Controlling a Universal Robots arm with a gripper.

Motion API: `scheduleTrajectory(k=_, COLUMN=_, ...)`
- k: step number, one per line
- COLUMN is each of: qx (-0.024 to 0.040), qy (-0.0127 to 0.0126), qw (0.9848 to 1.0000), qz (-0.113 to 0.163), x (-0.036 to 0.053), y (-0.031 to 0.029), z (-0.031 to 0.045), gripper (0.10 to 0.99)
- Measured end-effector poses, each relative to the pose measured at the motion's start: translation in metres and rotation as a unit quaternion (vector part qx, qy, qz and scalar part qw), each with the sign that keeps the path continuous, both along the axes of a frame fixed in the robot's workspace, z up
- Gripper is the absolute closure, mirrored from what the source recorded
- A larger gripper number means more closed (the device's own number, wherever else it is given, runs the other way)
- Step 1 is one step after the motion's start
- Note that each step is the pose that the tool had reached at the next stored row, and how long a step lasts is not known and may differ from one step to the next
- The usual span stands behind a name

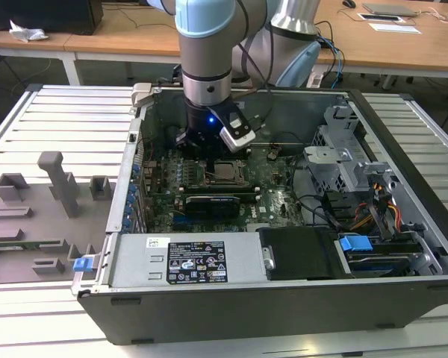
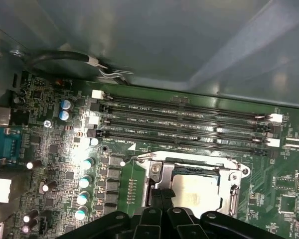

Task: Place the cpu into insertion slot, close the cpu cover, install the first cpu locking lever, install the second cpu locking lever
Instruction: 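Close the cpu cover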

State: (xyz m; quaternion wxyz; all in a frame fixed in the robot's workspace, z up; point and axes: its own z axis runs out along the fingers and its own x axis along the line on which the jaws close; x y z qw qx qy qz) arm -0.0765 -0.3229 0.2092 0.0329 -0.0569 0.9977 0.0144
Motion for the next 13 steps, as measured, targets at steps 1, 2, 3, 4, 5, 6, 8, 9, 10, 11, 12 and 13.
scheduleTrajectory(k=1, qx=0.0000, qy=0.0000, qw=1.0000, qz=0.000, x=0.0000, y=0.0000, z=-0.0002, gripper=0.980)
scheduleTrajectory(k=2, qx=0.0000, qy=0.0000, qw=1.0000, qz=0.000, x=0.0000, y=0.0000, z=-0.0002, gripper=0.980)
scheduleTrajectory(k=3, qx=0.0000, qy=0.0000, qw=1.0000, qz=0.000, x=0.0000, y=0.0000, z=0.0005, gripper=0.980)
scheduleTrajectory(k=4, qx=-0.0001, qy=0.0000, qw=1.0000, qz=0.000, x=0.0002, y=0.0001, z=0.0013, gripper=0.980)
scheduleTrajectory(k=5, qx=-0.0002, qy=0.0001, qw=1.0000, qz=0.000, x=0.0008, y=0.0001, z=0.0013, gripper=0.980)
scheduleTrajectory(k=6, qx=-0.0003, qy=0.0012, qw=1.0000, qz=0.000, x=0.0036, y=0.0001, z=0.0014, gripper=0.980)
scheduleTrajectory(k=8, qx=-0.0005, qy=0.0036, qw=1.0000, qz=0.000, x=0.0092, y=0.0000, z=0.0014, gripper=0.980)
scheduleTrajectory(k=9, qx=-0.0005, qy=0.0050, qw=1.0000, qz=0.000, x=0.0123, y=0.0000, z=0.0014, gripper=0.980)
scheduleTrajectory(k=10, qx=-0.0005, qy=0.0069, qw=1.0000, qz=0.000, x=0.0162, y=0.0000, z=0.0014, gripper=0.980)
scheduleTrajectory(k=11, qx=-0.0005, qy=0.0104, qw=0.9999, qz=0.000, x=0.0229, y=-0.0001, z=0.0014, gripper=0.980)
scheduleTrajectory(k=12, qx=-0.0005, qy=0.0121, qw=0.9999, qz=0.000, x=0.0260, y=-0.0001, z=0.0014, gripper=0.980)
scheduleTrajectory(k=13, qx=-0.0005, qy=0.0139, qw=0.9999, qz=0.000, x=0.0291, y=-0.0001, z=0.0014, gripper=0.980)
